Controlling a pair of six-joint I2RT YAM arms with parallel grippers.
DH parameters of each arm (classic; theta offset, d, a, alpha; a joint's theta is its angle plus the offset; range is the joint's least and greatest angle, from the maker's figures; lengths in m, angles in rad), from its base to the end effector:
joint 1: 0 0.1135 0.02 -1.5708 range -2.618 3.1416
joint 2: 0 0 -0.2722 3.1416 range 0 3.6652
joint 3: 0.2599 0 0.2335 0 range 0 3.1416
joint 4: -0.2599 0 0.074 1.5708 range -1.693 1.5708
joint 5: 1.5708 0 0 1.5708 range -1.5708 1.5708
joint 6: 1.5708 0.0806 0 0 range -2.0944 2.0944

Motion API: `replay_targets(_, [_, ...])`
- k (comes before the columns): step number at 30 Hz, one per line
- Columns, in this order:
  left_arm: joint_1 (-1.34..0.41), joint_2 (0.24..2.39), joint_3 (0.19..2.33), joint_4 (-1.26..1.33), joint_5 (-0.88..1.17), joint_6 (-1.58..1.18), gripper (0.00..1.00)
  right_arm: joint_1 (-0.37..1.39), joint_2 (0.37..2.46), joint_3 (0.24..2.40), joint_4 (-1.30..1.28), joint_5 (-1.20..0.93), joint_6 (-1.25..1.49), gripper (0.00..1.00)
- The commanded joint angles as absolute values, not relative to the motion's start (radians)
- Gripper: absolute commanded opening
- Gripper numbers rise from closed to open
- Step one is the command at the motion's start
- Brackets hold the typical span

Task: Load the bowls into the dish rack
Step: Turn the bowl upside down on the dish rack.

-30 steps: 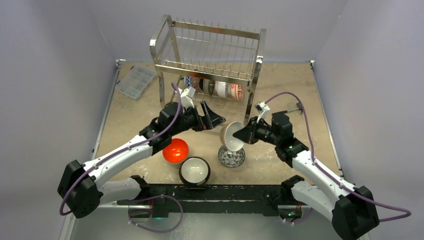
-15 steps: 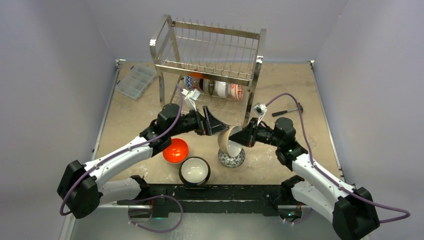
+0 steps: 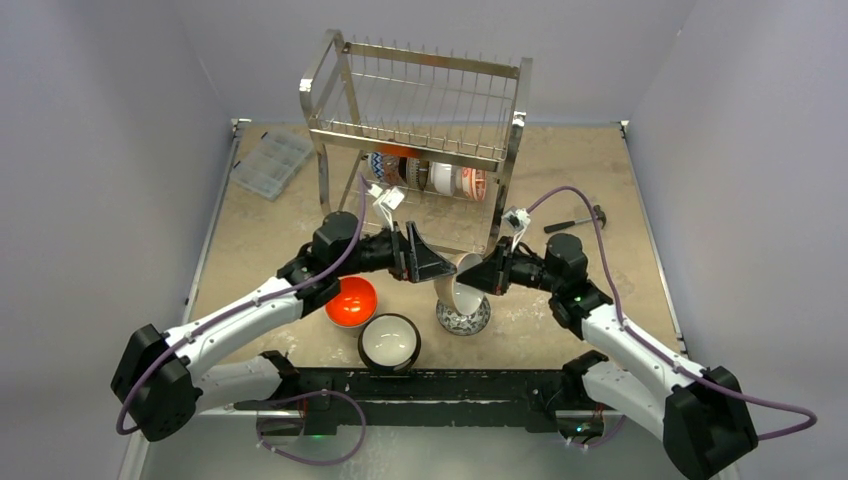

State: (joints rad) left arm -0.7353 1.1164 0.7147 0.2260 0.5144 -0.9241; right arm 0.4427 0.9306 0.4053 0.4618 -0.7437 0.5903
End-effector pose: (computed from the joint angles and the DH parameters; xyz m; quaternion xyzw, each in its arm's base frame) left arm 0.1763 -0.2130 0.2999 0.0928 0.7533 -0.5899 0.2756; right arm 0.1716 0.1417 0.2621 -0.1979 0.6958 0.5452 0.4235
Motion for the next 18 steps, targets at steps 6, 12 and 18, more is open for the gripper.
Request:
replay_targets(6, [-0.781, 1.110, 0.769, 0.011, 0.436, -0.839, 0.99, 0.437, 0.901, 0.482, 0.525, -0.670, 0.607, 0.00])
replay_targets(12, [-0.783, 1.075, 0.775, -0.020, 0.406, -0.841, 0.98, 0.437, 0.888, 0.491, 0.495, -0.644, 0.584, 0.00])
replay_targets(18, [-0.857, 1.123, 0.759, 0.138, 0.412, -0.891, 0.98, 0.437, 0.904, 0.495, 0.512, -0.668, 0.590, 0.00])
